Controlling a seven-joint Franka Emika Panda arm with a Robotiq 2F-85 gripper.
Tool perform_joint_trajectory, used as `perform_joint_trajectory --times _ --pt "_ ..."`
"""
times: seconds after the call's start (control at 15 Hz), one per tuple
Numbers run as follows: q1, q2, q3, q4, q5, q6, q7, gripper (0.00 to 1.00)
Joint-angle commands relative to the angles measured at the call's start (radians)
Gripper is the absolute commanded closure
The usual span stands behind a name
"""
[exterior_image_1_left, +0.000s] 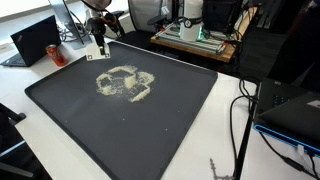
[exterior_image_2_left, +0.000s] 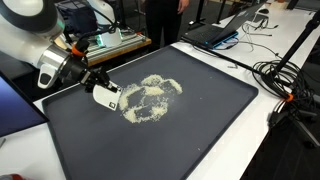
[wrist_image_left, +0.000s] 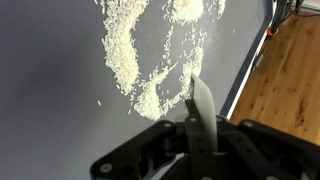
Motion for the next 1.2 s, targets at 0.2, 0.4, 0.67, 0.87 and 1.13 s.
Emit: perform_joint_trajectory --times 0.2,0.4,0.67,0.87,1.13 --pt "0.007 -0.014 -0.037 -0.049 0.038 -0.069 -0.091 0.99" --pt "0.025 -0.042 -0.045 -0.052 0.022 -0.055 -0.086 0.99" --pt "0.091 -0.112 -0.055 -0.049 -0.024 0.024 -0.056 0.99" --pt "0.164 -0.173 -0.050 -0.044 -0.080 0.151 -0.051 0.99" --pt "0.250 -0.232 -0.034 -0.033 -0.251 0.314 -0.004 0.99"
